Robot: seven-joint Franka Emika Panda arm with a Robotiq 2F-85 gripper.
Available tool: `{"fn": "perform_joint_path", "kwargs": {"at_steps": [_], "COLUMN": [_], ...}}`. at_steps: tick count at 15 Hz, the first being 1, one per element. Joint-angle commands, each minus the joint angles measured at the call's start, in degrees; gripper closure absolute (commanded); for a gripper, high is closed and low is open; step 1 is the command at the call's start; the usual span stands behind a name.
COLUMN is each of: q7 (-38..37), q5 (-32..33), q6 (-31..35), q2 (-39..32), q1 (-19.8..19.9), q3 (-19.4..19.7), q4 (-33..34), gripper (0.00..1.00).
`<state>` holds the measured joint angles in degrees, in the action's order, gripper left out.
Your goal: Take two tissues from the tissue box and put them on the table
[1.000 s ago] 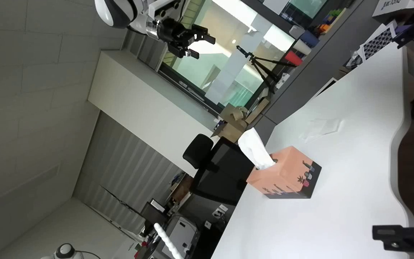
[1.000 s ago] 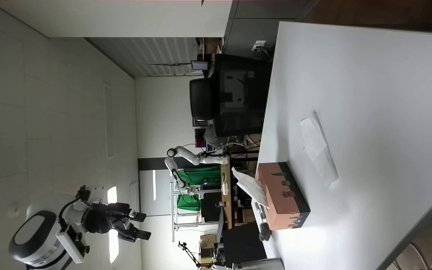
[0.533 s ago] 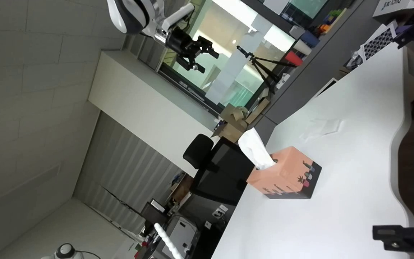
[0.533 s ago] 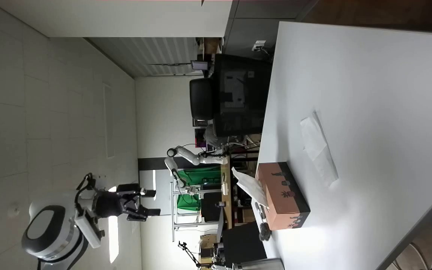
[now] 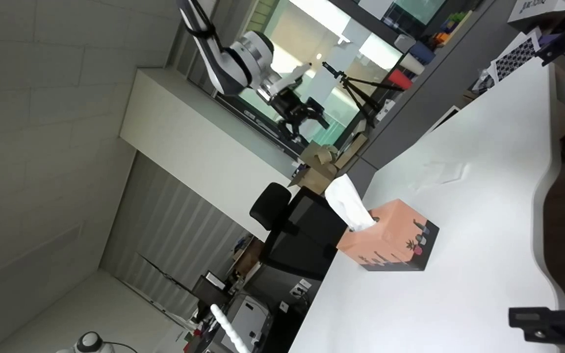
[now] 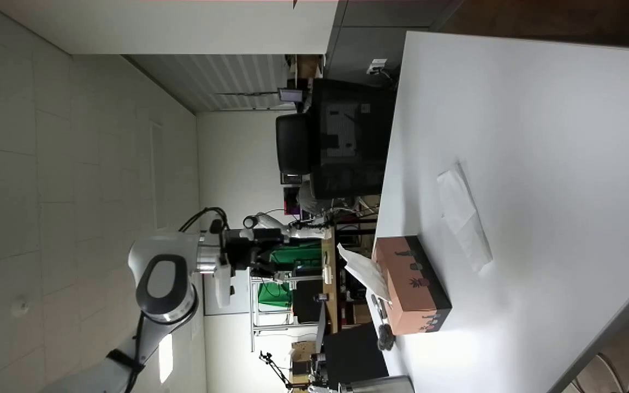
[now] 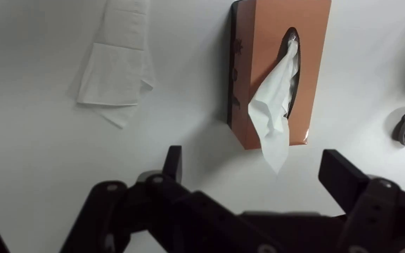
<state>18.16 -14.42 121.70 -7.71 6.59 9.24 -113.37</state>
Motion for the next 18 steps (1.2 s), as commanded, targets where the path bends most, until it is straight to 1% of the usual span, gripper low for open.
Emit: {"fn": "perform_joint_path", "kwargs": {"at_steps": [1,5,8,9,10,14,18], "q7": [3.96,4.29,3.86,3.48,3.8,3.56,3.35], "q5": [-6.3,-6.88,-7.17,-7.23,-7.33,-7.85,-8.15], "q6": [-1.98,-3.88,-7.33,-8.61,-9.87,-13.93,-15.79], "q2": [-9.83,-17.88,-22.52,-23.84,-24.96,-27.73,-28.81], "q1": [2.61,4.87,6.55,7.05,7.62,9.04,9.73], "q3": [-2.46,-5.0,-6.75,-7.15,-7.55,-8.46,-8.87], "q4": [6.07,9.99,13.41,14.66,15.85,19.6,21.84], "gripper": [0.0,0.0,0.0,0.25,0.26,0.55,0.81]}}
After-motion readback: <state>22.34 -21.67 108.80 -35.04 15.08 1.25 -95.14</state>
